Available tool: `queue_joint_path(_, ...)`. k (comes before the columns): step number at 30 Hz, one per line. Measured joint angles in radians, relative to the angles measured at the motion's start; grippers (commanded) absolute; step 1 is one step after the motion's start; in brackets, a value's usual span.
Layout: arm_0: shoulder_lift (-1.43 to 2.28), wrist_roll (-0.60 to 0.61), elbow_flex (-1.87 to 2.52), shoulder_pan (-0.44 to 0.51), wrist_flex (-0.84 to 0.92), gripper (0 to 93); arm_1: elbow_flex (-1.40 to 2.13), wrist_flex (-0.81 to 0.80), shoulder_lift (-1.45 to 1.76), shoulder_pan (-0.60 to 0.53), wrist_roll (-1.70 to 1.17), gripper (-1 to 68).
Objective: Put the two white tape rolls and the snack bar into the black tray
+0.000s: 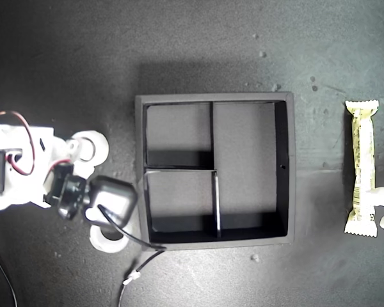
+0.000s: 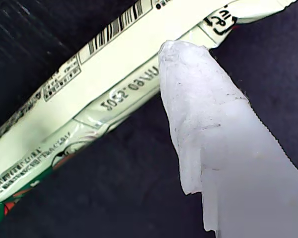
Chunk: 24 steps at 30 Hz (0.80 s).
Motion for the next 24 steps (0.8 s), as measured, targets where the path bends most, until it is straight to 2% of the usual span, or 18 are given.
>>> queue_joint_path(4,0.043,0.008,0.0,0.018,0.0,0.0,-0.031,0.018,-0.158,0.018,0.0,26.6)
queue_joint_path(7,0.063,0.011,0.0,0.021,0.0,0.0,-0.061,0.054,-0.25,0.038,0.0,25.7)
queue_joint_path(14,0.064,0.008,0.012,0.021,0.0,0.0,-0.201,0.132,-0.264,0.123,0.0,26.1)
queue_joint_path(17,0.067,0.008,0.014,0.02,0.0,0.0,-0.267,0.167,-0.261,0.189,0.012,22.0)
queue_joint_path(24,0.072,0.006,0.014,0.02,0.0,0.0,-0.262,0.221,-0.259,0.235,0.379,18.5)
